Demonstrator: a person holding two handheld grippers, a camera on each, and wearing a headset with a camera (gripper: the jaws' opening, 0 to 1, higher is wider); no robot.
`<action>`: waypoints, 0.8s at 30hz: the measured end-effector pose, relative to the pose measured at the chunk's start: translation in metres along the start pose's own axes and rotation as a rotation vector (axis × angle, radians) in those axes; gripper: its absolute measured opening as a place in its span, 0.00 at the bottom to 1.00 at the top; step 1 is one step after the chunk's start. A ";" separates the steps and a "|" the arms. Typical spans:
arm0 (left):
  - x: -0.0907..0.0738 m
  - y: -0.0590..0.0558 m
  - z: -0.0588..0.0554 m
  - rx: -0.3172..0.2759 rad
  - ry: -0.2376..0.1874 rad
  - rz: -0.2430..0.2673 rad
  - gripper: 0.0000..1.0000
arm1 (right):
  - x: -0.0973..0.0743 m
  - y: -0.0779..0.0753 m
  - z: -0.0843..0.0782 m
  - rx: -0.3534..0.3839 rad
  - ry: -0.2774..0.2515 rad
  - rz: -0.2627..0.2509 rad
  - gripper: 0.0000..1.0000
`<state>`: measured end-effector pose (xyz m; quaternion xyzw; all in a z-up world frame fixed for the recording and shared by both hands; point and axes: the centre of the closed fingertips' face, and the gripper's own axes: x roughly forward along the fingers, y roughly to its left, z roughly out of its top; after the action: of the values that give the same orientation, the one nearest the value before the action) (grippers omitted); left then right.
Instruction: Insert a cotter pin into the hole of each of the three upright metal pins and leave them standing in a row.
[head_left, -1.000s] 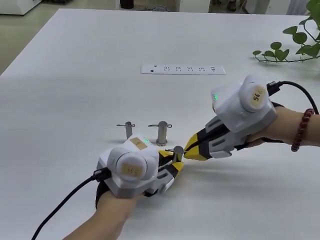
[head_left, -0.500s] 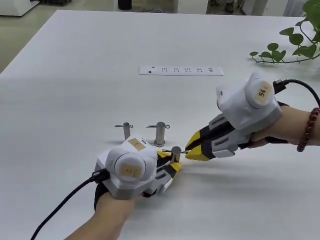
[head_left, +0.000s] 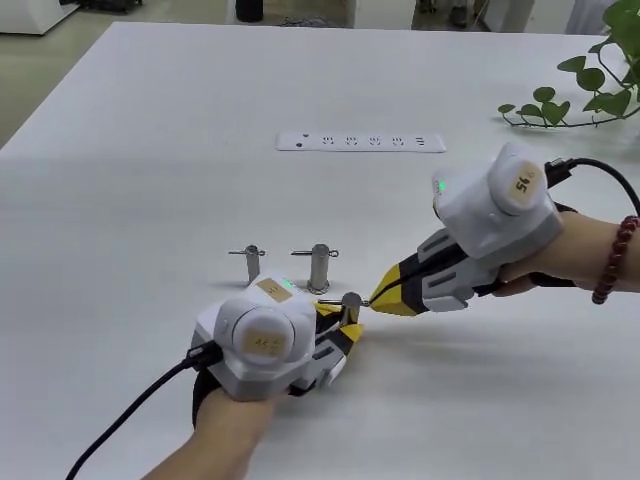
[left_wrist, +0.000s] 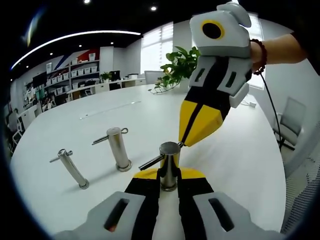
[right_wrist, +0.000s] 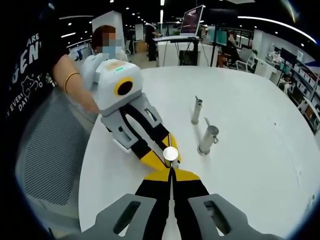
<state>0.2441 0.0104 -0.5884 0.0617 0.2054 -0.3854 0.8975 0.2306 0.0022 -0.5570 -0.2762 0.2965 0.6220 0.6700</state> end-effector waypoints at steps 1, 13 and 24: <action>0.000 0.000 0.000 0.001 0.000 0.001 0.10 | 0.000 0.001 0.000 0.000 0.002 0.000 0.00; 0.000 0.000 -0.001 -0.064 0.008 -0.012 0.11 | 0.003 0.003 0.001 0.021 0.006 -0.004 0.02; -0.009 0.003 -0.002 -0.072 0.030 -0.017 0.26 | 0.003 0.000 0.009 0.046 -0.008 -0.025 0.18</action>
<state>0.2403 0.0194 -0.5871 0.0333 0.2331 -0.3843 0.8927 0.2312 0.0115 -0.5532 -0.2618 0.3048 0.6075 0.6852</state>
